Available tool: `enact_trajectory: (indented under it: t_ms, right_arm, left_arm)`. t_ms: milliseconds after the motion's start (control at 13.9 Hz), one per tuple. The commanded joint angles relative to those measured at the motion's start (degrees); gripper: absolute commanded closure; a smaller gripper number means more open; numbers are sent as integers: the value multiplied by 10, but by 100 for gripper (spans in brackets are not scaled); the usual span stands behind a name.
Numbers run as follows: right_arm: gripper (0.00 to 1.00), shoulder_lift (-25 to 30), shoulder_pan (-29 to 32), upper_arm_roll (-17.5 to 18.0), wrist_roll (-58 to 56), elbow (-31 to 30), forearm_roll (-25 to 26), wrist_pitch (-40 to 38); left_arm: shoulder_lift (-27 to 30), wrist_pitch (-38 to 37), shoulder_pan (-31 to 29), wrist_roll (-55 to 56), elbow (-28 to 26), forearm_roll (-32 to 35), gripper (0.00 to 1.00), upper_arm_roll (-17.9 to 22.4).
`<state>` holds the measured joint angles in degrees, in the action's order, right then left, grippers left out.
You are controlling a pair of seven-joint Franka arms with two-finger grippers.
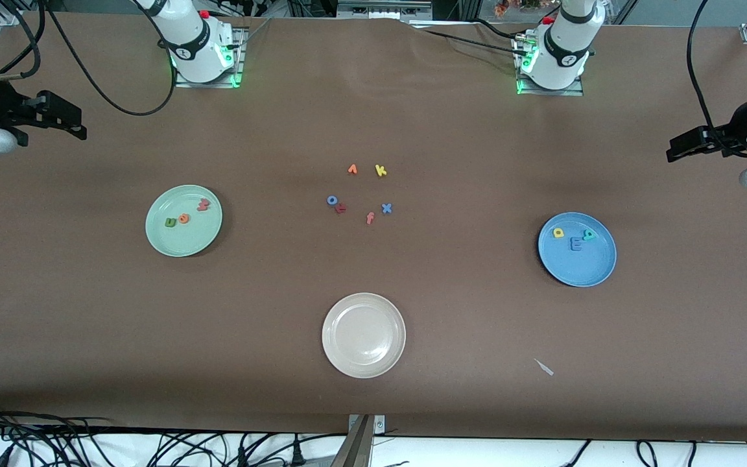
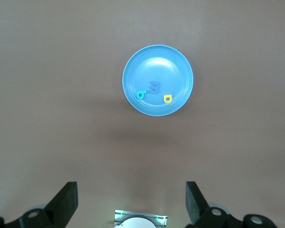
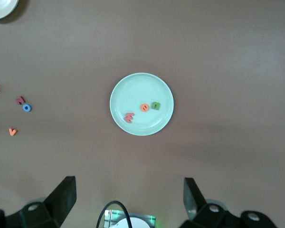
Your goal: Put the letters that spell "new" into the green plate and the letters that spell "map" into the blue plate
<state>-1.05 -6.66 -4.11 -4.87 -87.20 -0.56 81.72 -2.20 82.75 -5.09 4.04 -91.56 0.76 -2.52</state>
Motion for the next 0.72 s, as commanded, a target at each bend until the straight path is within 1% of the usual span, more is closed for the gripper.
enact_trajectory:
  t_ms: [0, 359, 431, 503, 574, 646]
  right_arm:
    - [0, -11, 5, 2, 1, 14, 2, -9]
    - [0, -11, 4, 3, -9, 19, 6, -9]
    - [0, -11, 1, 7, -18, 19, 24, -9]
    - [0, -11, -5, 15, -16, 19, 51, -9]
    - [0, -11, -12, 25, -10, 19, 67, -12]
    - [0, -11, -12, 27, 3, 20, 66, -11]
  left_arm:
    - [-7, -4, 3, -13, 9, -16, 0, 6]
    - [-11, 4, 6, -13, 8, -16, 0, 4]
    - [-11, 4, 6, -13, 8, -16, 0, 3]
    - [-11, 4, 6, -13, 8, -16, 0, 4]
    - [-11, 4, 6, -13, 8, -16, 0, 3]
    - [-12, 5, 6, -13, 8, -16, 0, 3]
